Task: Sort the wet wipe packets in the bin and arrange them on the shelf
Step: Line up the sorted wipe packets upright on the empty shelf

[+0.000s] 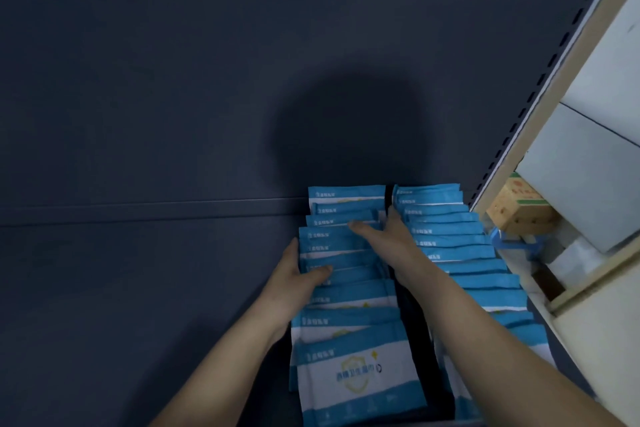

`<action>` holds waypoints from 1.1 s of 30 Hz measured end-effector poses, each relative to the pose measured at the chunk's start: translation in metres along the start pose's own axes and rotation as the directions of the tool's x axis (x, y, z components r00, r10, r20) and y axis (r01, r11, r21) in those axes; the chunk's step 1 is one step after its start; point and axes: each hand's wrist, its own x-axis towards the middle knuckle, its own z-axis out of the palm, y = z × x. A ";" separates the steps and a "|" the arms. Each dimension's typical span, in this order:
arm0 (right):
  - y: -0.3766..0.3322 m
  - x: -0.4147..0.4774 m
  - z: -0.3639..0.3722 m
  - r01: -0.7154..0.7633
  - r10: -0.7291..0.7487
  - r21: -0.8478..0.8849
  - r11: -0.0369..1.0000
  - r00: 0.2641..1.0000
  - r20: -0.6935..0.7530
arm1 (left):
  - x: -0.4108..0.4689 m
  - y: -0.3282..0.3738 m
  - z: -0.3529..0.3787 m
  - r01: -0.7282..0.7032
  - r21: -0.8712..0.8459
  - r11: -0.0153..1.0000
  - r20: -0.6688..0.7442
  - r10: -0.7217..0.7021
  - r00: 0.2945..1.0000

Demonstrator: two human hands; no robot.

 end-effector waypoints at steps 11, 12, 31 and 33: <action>-0.012 0.015 0.001 -0.025 0.017 0.118 0.993 0.998 0.064 | 0.006 -0.002 0.003 0.011 -0.074 0.997 -0.028 -0.013 1.000; -0.012 0.014 0.001 -0.042 0.031 0.117 0.992 0.996 0.089 | 0.006 -0.002 0.003 0.014 -0.075 0.997 -0.023 -0.015 1.000; 0.041 -0.123 -0.013 -0.017 0.023 -0.058 0.998 0.992 0.122 | -0.078 -0.020 -0.012 0.008 0.564 0.825 -0.068 0.036 0.997; 0.056 -0.128 -0.007 0.072 -0.052 -0.171 0.983 0.992 0.118 | -0.084 -0.017 -0.014 0.019 0.595 0.803 -0.076 0.032 0.997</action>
